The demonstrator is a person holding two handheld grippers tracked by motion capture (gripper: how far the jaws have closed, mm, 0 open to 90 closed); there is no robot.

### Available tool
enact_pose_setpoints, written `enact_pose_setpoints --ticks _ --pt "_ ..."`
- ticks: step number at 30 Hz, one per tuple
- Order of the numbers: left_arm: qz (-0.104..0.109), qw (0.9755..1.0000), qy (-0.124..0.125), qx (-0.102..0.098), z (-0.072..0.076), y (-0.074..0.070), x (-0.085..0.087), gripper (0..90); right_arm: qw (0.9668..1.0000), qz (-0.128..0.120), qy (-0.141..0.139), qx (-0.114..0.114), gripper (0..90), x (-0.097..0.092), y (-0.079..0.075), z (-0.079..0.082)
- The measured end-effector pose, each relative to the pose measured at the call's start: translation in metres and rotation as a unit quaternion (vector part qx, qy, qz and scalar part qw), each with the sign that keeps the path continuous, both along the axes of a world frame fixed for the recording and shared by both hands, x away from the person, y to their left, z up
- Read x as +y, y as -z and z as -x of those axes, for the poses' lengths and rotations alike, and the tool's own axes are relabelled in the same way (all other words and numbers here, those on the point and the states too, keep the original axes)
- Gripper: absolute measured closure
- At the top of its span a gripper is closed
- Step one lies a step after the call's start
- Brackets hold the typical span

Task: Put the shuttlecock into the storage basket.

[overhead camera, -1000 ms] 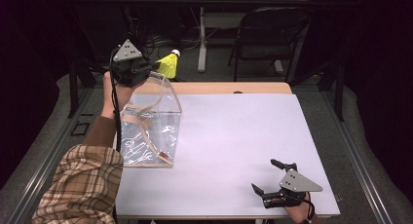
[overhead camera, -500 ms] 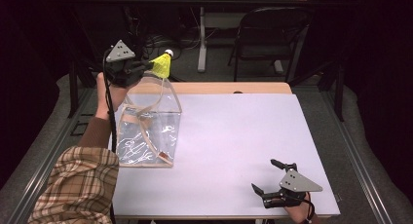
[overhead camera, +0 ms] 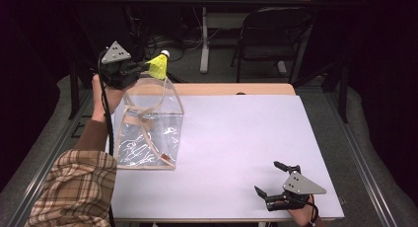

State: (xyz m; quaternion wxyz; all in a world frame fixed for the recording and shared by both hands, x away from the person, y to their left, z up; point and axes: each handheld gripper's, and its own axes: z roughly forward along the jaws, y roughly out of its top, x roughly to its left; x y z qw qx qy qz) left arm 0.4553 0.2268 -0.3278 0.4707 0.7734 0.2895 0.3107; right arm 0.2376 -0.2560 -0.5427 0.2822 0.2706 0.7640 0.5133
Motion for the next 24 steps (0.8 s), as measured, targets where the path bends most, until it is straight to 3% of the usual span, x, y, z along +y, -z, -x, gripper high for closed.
enact_pose_setpoints --ticks 24 --pt "-0.006 0.9998 -0.017 0.012 -0.003 0.009 0.014 89.8 1.0 0.001 0.0 0.0 1.0 0.0 0.0 0.0"
